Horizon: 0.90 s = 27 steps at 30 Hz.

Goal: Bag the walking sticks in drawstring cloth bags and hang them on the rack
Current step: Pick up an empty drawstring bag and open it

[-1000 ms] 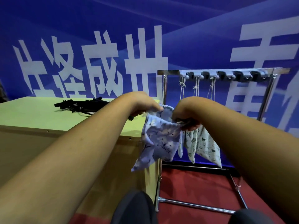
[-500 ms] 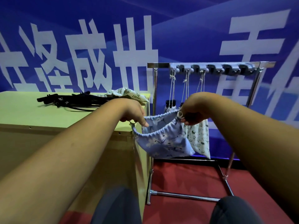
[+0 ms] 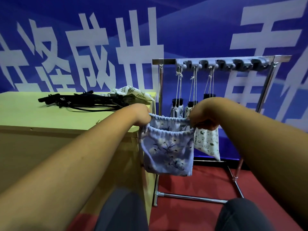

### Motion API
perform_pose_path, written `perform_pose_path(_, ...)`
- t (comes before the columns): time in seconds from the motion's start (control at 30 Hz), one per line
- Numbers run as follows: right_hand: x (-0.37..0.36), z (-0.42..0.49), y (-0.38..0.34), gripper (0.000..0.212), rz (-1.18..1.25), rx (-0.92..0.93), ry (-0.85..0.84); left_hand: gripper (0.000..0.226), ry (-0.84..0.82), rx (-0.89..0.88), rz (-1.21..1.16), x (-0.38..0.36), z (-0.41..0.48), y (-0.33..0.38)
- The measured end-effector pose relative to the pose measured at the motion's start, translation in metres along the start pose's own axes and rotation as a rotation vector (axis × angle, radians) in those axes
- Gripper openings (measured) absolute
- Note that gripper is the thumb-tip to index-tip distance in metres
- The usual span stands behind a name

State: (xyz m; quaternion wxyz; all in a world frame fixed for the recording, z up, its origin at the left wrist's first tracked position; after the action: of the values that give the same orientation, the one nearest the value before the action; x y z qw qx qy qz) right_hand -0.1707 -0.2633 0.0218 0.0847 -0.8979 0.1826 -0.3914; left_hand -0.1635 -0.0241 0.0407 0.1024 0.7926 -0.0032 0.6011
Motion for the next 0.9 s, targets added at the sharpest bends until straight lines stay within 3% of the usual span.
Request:
perform_pose_path(0.27,-0.014,-0.009,-0.032,0.049,-0.387,0.018,0.109,0.015,-0.062,0.051,-0.013,-0.008,0.001,-0.023)
perform_pose_path(0.67,-0.064,-0.003,-0.128,0.043,-0.634,0.168,0.061,0.037,-0.254,0.272,0.082,-0.021,-0.078,-0.104)
perform_pose_path(0.8,-0.080,-0.005,-0.158,0.036,-0.650,0.248,0.086,0.038,-0.202,0.331,0.086,-0.024,-0.091,-0.134)
perform_pose_path(0.9,-0.090,-0.002,-0.173,0.043,-0.607,0.276,0.058,0.034,-0.126,0.334,-0.008,-0.022,-0.096,-0.155)
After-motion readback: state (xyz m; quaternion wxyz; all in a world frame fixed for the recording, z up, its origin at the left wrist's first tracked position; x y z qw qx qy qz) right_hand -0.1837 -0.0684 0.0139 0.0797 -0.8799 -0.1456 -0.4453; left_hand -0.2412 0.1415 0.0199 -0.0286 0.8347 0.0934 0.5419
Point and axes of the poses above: each hand's wrist, its own z-axis towards the middle knuckle, its own x-axis out of the back of the hand, y = z × x, the point moved 6 cm from there along z, towards the middle knuckle, and after that the axes turned 12 degrees about -y, right-handed, at the moved point
